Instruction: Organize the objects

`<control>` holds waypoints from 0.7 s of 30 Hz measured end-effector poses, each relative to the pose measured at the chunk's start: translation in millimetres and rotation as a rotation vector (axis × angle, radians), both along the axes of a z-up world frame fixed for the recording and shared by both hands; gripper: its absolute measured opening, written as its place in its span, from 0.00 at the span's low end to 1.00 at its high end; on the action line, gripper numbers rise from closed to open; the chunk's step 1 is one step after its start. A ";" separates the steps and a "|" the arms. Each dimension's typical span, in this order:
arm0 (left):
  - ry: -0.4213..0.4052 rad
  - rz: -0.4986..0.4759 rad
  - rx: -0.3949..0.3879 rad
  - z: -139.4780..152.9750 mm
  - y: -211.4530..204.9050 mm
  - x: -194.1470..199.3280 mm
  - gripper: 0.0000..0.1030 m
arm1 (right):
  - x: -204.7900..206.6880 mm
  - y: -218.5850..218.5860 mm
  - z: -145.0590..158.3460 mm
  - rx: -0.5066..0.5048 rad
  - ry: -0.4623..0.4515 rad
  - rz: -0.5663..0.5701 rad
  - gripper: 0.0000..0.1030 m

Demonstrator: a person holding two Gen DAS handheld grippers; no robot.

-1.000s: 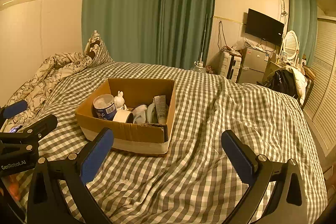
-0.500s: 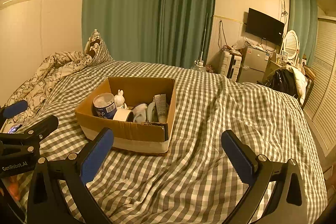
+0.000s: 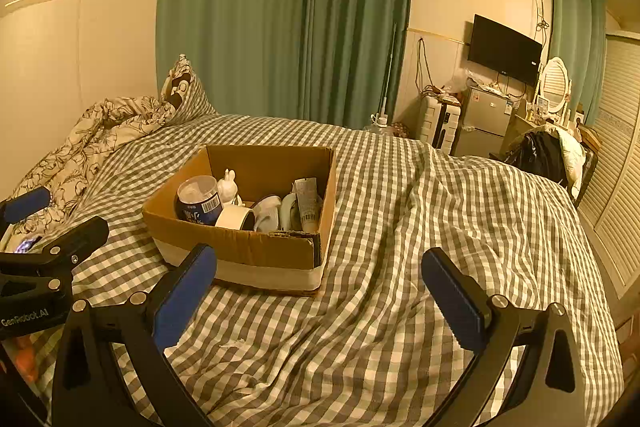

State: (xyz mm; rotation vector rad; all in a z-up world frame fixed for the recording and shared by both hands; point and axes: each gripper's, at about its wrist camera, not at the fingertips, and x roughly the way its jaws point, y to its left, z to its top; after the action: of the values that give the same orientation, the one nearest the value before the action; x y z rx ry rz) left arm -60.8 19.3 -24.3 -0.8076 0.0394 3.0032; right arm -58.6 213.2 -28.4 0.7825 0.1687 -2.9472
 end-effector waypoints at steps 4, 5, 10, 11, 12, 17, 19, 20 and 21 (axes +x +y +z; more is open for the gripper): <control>0.000 0.001 0.001 -0.1 0.3 0.3 1.00 | -0.7 -0.3 0.3 0.000 0.000 0.001 1.00; 0.000 0.001 0.000 0.0 0.7 0.6 1.00 | -0.8 -0.2 -0.2 0.000 -0.001 0.000 1.00; 0.000 0.003 0.001 -0.1 0.5 0.3 1.00 | -1.0 -0.2 -0.5 0.001 -0.003 0.001 1.00; -0.001 0.003 0.000 -0.2 0.2 0.0 1.00 | -0.9 -0.3 -0.9 0.001 -0.003 0.001 1.00; -0.003 0.004 0.000 -0.5 0.7 0.3 1.00 | -0.5 -0.2 -1.4 0.001 -0.004 0.001 1.00; -0.011 0.004 0.006 -1.2 0.3 0.8 1.00 | -0.9 -0.4 -0.9 0.001 -0.004 0.001 1.00; -0.009 0.003 0.002 -1.3 0.4 0.6 1.00 | -0.4 -0.3 -1.6 0.002 -0.004 0.001 1.00; -0.007 0.005 -0.002 -1.3 0.8 1.1 1.00 | -0.9 -0.6 -0.8 0.002 -0.005 0.001 1.00; -0.007 0.004 -0.005 -1.2 0.7 0.3 1.00 | -0.6 -0.5 -1.0 0.002 -0.005 0.001 1.00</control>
State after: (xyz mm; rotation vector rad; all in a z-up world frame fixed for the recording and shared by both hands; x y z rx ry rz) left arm -60.5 20.0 -25.5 -0.8196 0.0448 3.0045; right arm -59.2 212.7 -29.4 0.7893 0.1716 -2.9445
